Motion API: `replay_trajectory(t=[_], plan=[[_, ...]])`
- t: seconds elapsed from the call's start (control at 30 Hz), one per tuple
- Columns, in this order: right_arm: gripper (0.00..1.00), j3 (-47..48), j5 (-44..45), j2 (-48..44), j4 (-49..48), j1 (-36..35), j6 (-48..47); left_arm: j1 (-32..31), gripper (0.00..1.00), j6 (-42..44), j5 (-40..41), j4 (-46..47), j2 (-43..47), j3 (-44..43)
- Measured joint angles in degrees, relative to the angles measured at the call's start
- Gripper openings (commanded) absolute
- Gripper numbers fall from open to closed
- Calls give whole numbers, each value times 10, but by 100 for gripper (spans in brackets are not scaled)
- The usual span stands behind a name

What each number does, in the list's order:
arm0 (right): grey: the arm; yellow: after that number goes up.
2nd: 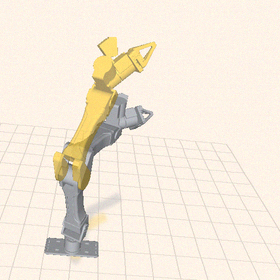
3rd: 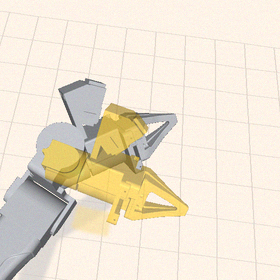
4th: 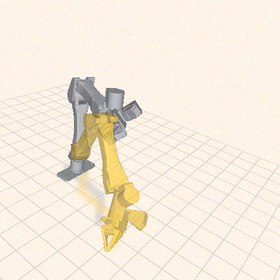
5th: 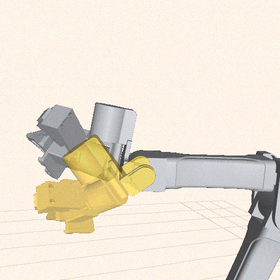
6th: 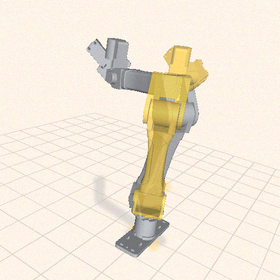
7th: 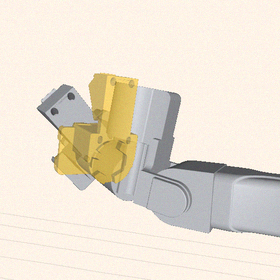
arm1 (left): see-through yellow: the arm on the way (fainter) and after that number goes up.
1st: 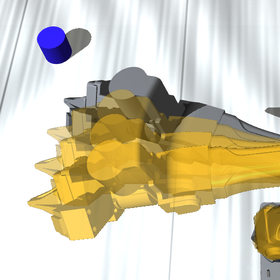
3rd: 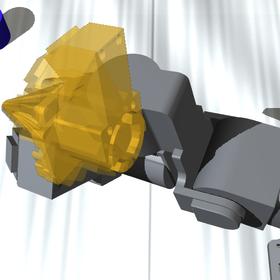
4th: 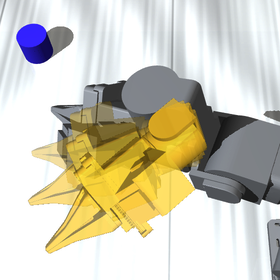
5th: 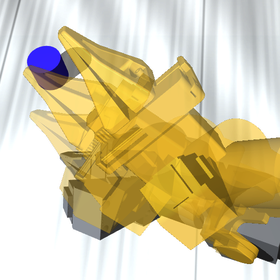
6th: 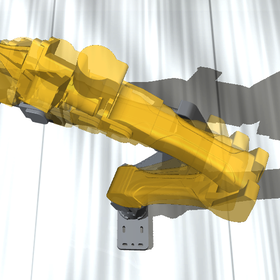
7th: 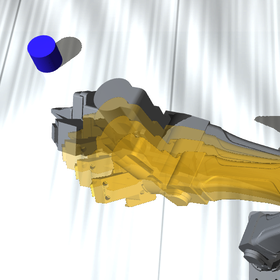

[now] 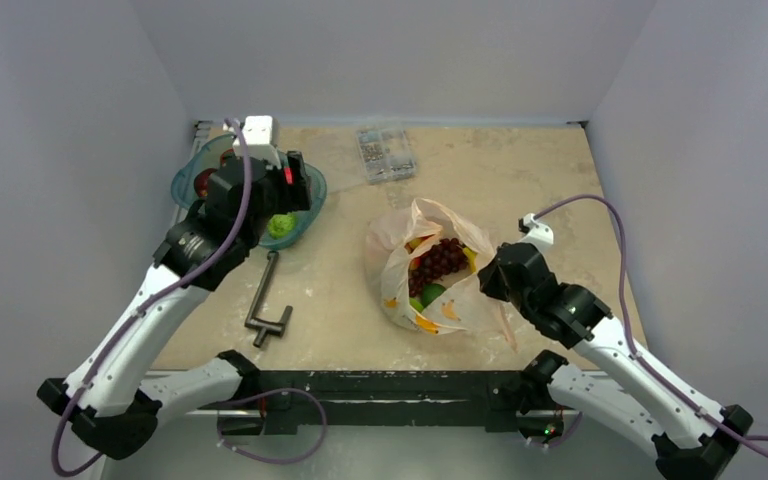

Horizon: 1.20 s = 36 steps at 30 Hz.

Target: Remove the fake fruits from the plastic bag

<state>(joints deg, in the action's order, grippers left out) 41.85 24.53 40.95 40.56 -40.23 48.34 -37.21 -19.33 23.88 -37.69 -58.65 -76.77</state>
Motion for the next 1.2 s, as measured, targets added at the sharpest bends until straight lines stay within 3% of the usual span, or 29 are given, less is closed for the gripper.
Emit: replay_trajectory(t=[0.17,0.4,0.7,1.0,1.13,1.2], plan=[[0,0,0,14,-7,0,-5,77,0,10,50,69,-95,7],[0,0,0,10,-6,0,-11,138,0,9,71,57,-386,-97],[0,0,-1,3,-5,0,-11,207,2,-7,13,29,-488,-137],[0,0,-5,3,-6,0,-13,246,38,-37,-73,-11,-557,-169],[0,0,-7,3,-6,0,-15,255,66,-46,-98,-36,-578,-170],[0,0,-7,2,-6,0,-15,256,75,-52,-104,-44,-580,-170]])
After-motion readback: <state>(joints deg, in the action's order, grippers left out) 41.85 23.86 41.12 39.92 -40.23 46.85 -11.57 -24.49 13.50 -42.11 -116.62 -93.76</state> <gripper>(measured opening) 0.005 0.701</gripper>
